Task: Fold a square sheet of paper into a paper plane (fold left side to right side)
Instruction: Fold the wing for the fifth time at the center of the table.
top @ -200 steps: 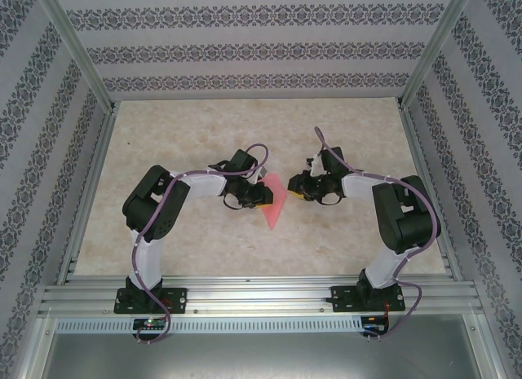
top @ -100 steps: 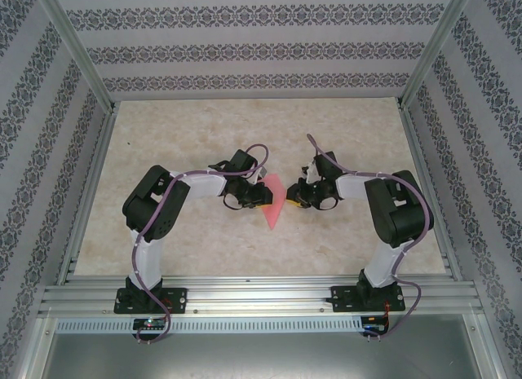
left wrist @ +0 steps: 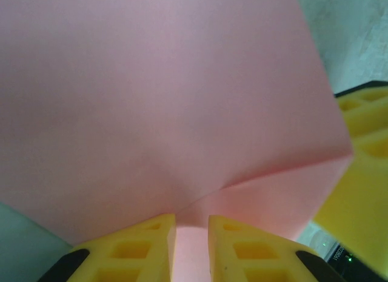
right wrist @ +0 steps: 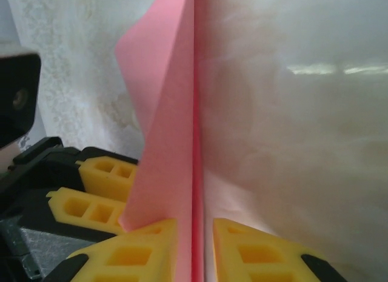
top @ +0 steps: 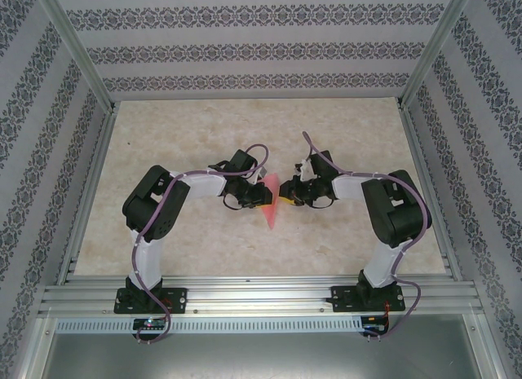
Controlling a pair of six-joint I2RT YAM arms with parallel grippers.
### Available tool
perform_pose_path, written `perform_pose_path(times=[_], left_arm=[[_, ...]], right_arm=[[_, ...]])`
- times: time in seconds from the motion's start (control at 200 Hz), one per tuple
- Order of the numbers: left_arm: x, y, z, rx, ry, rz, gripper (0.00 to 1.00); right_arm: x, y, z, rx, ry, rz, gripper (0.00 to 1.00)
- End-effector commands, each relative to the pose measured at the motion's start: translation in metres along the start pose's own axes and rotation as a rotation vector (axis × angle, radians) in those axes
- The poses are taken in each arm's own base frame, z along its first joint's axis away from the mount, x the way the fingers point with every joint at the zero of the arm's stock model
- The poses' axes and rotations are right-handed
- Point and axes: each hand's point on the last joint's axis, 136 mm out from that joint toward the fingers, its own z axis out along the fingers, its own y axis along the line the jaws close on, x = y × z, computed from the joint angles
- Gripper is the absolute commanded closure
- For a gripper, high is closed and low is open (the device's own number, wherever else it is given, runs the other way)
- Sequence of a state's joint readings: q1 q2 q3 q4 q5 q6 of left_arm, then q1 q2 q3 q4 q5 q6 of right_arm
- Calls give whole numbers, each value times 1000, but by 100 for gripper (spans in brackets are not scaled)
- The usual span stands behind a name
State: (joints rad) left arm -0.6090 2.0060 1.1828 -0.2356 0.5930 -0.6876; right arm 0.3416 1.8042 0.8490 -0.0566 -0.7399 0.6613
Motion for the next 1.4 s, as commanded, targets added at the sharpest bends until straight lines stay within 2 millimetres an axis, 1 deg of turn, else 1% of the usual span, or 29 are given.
perform_pose_path(times=[0.0,0.11,0.22,0.31,0.405,0.54,0.664,0.924,1.059,1.204,1.399], left_arm=[[1,6,-4,-23,-13,13,78],[2,6,-5,-24,-15,14,78],[0,2,-9,-15,-29,27,78],[-2,-3,-13,-3,-46,42,78],[-4,-4,-16,3,-57,46,78],[-2,1,-13,-3,-54,38,81],[0,8,-10,-19,-48,27,86],[1,13,-6,-29,-38,20,87],[0,14,-5,-32,-34,23,88],[1,14,-4,-35,-31,23,88],[0,14,-5,-35,-38,26,90]], right_arm=[[-5,15,2,-44,-2,-36,76],[-3,15,4,-47,10,-39,76],[1,11,7,-27,29,-42,76],[2,10,9,-24,33,-41,76],[2,10,11,-29,42,-41,75],[2,14,12,-47,40,-46,70],[1,16,11,-56,36,-47,68],[-2,25,2,-92,19,-64,62],[-1,29,6,-103,35,-69,61],[-2,28,9,-105,34,-66,59],[1,25,20,-94,66,-61,59]])
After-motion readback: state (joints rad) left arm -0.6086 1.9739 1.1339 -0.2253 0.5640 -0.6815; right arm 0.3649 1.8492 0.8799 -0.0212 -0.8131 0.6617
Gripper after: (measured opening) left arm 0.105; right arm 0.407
